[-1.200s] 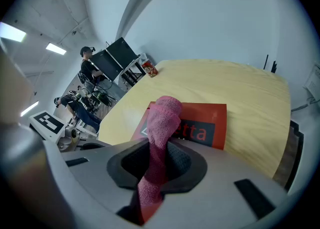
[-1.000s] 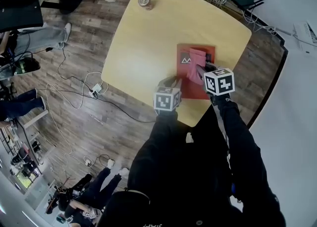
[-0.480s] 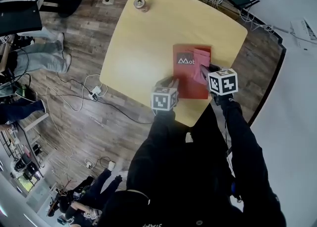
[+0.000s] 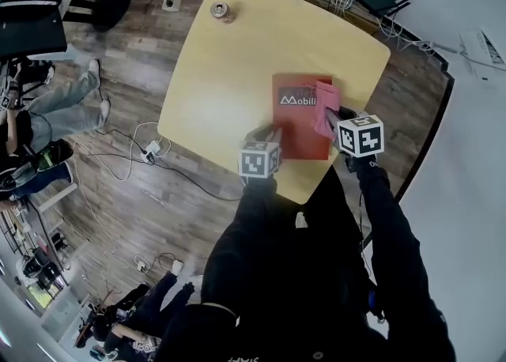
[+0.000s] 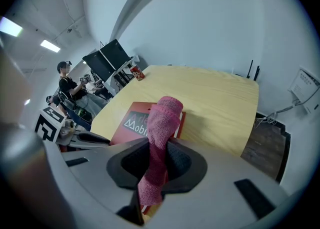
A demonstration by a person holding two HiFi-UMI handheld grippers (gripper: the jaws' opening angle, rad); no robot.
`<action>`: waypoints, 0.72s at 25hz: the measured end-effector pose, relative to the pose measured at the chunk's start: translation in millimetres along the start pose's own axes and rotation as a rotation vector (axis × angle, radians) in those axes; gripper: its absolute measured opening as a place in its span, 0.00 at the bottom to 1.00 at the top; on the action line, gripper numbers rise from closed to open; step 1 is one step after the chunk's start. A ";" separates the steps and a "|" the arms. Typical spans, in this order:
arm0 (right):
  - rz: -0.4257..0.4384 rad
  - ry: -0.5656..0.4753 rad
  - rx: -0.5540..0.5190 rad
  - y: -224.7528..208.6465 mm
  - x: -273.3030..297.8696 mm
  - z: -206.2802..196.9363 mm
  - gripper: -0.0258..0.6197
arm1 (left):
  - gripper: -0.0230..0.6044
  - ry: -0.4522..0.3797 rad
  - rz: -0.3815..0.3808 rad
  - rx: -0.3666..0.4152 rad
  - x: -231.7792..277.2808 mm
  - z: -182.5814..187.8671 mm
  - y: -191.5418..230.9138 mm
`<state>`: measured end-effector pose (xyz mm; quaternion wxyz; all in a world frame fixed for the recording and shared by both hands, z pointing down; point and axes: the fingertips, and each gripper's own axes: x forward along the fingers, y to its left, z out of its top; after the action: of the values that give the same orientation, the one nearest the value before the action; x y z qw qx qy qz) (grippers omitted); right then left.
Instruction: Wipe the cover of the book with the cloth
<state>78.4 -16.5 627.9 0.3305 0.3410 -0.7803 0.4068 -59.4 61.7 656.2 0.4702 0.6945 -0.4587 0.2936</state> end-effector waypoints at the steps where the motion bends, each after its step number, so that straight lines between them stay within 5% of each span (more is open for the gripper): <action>1: 0.004 -0.006 -0.001 1.6 -2.0 2.2 0.16 | 0.20 -0.001 0.000 -0.002 -0.3 0.3 0.4; 18: 0.211 -0.011 -0.100 96.9 21.3 23.1 0.16 | 0.21 -0.005 -0.016 -0.014 0.1 2.1 0.8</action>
<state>-16.4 0.3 594.7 0.2984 0.2422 -0.8330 0.3980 -60.1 59.6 655.7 0.4764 0.6956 -0.4560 0.2849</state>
